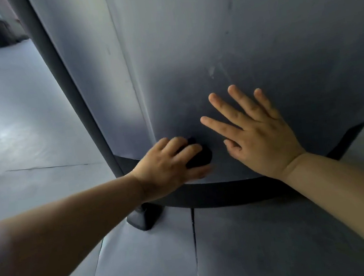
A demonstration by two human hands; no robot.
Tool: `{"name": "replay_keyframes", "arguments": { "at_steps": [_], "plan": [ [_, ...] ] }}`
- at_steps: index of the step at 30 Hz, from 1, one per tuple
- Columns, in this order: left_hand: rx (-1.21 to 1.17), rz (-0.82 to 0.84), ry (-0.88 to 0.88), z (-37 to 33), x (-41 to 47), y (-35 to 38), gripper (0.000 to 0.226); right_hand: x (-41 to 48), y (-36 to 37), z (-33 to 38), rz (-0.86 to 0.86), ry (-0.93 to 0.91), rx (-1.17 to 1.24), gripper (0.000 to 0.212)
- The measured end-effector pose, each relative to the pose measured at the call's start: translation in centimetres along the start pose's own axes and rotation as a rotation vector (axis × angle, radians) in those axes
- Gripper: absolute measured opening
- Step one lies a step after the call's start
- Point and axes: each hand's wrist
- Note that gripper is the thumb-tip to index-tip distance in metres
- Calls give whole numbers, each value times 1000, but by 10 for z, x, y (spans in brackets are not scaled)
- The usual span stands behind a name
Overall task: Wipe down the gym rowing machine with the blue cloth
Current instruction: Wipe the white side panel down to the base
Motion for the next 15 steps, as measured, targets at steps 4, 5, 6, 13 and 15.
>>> {"name": "replay_keyframes", "arguments": {
  "at_steps": [4, 5, 6, 13, 15],
  "plan": [
    [5, -132, -195, 20, 5, -15, 24, -1, 0, 2, -15, 10, 50, 68],
    [30, -82, -151, 18, -6, -9, 24, -1, 0, 1, -20, 9, 52, 69],
    [56, -20, -99, 13, -20, 0, 26, -1, -1, 0, -25, 16, 52, 70],
    [63, 56, -5, -1, -49, 20, 33, 0, -4, 10, -5, 59, 54, 72],
    [3, -22, -29, 1, -37, 10, 32, -1, -4, 11, 1, 61, 50, 73]
  ]
}}
Point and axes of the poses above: each hand's wrist, its own x-axis towards the middle knuckle, its own y-axis out of the palm, z = x × y, and after that the axes turned 5 degrees about -z, right-handed
